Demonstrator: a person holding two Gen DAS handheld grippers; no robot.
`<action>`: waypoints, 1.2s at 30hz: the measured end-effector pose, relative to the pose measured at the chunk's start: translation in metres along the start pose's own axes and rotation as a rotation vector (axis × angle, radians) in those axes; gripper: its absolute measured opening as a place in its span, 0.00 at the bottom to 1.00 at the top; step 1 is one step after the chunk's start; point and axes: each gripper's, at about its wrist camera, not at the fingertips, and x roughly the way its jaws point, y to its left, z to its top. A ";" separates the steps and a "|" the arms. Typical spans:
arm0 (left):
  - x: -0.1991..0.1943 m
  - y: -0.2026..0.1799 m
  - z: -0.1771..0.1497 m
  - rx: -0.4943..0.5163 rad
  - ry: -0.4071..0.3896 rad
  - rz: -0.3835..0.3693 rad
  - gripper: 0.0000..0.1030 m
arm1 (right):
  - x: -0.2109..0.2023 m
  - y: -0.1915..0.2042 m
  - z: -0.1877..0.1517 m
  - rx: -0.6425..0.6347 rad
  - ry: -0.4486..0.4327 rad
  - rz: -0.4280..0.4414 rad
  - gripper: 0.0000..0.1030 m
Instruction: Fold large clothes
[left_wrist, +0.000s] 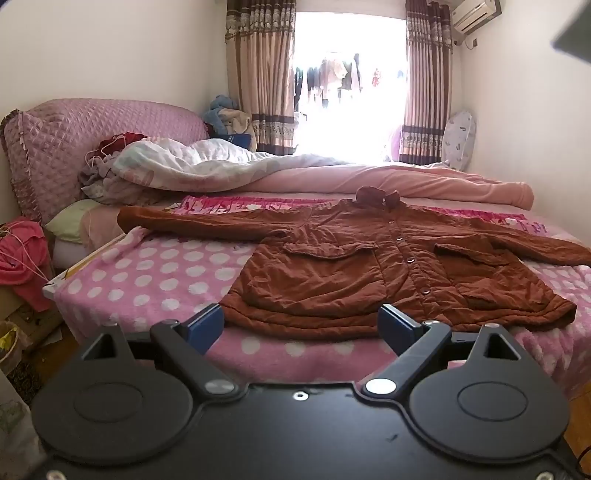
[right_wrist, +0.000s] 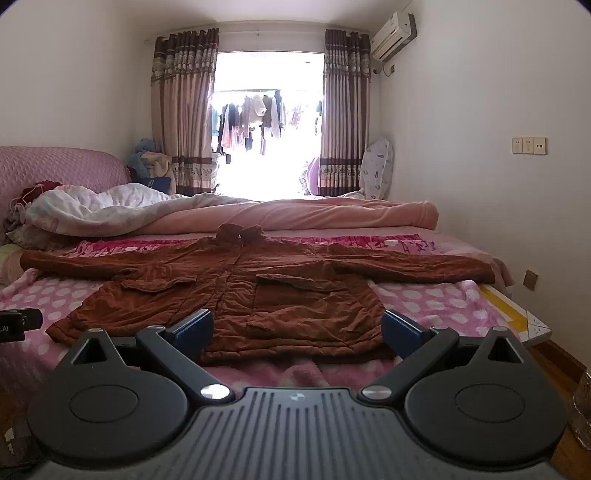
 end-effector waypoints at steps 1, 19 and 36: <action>0.000 0.000 0.000 0.000 -0.001 -0.001 0.90 | -0.002 0.000 -0.001 -0.002 0.001 0.004 1.00; -0.004 0.004 0.001 -0.006 -0.050 0.006 0.90 | -0.005 0.001 0.003 0.005 -0.003 0.001 1.00; -0.008 0.004 -0.002 -0.001 -0.063 0.006 0.90 | -0.007 -0.001 0.007 0.007 -0.012 0.006 1.00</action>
